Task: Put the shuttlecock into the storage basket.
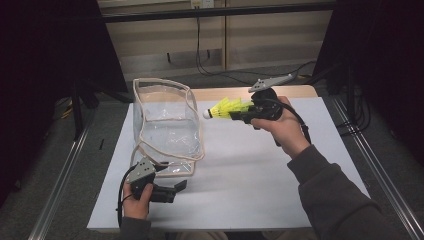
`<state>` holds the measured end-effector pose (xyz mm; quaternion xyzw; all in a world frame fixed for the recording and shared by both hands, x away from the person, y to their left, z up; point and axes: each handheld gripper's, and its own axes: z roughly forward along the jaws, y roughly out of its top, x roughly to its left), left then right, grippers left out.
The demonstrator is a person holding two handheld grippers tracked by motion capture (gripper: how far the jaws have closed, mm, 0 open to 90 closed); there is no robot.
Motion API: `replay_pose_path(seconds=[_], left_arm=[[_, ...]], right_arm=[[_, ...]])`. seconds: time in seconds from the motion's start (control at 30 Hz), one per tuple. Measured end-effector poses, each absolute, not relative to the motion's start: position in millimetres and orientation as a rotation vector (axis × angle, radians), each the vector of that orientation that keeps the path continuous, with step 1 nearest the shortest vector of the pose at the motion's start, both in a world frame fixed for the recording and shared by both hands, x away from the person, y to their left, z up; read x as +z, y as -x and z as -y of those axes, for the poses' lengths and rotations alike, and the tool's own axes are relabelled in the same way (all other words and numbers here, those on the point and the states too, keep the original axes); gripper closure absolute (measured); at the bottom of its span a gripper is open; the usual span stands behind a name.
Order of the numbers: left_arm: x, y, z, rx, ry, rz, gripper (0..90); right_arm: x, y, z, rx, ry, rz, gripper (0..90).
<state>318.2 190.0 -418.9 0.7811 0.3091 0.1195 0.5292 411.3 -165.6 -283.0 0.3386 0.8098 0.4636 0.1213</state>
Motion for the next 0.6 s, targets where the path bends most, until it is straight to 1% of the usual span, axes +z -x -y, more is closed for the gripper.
replay_pose_path(seconds=[0.27,0.6], left_arm=[[-418.9,-318.2,-189.9,0.286,-1.865,-0.738,4.2],[-418.8,-318.0,-190.0,0.286,-1.867,-0.739,4.2]], right_arm=[[-271.6,-411.8,157.4,1.326,-0.942,-2.391,79.2],[-263.2,-410.9,135.4,1.294,-0.882,-2.429,79.2]])
